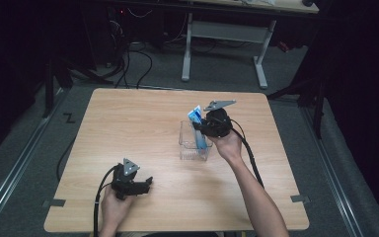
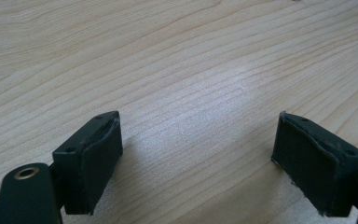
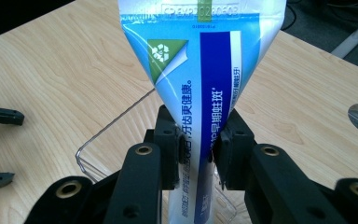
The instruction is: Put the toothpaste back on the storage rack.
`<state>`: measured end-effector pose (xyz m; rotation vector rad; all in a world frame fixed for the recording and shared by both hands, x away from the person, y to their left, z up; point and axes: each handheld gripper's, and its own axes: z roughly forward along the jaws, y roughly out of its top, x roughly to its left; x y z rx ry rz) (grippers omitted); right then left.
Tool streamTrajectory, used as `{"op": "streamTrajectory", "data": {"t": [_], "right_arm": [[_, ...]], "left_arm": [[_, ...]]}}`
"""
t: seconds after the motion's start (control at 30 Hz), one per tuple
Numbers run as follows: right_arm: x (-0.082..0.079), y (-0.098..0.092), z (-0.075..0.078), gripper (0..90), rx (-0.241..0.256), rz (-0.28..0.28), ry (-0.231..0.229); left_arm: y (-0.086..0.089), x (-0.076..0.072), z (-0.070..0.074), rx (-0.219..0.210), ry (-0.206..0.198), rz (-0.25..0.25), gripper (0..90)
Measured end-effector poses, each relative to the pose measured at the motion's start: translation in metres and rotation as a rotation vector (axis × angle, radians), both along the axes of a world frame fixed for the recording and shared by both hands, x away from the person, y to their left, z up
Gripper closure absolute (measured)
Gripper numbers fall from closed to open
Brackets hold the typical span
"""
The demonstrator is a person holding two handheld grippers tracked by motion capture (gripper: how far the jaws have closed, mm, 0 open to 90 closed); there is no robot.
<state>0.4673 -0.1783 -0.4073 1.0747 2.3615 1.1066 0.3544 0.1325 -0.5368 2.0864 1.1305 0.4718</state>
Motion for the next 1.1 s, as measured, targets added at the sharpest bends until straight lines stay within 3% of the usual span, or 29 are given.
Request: {"op": "streamTrajectory", "data": {"t": [0.7,1.1], "right_arm": [[0.007,0.012,-0.005,71.2,-0.003,-0.005,0.010],[0.009,0.026,-0.011,69.5,-0.028,0.022,0.025]], "left_arm": [[0.000,0.000,0.000,0.000,0.000,0.000,15.8],[0.000,0.000,0.000,0.000,0.000,0.000,15.8]]}}
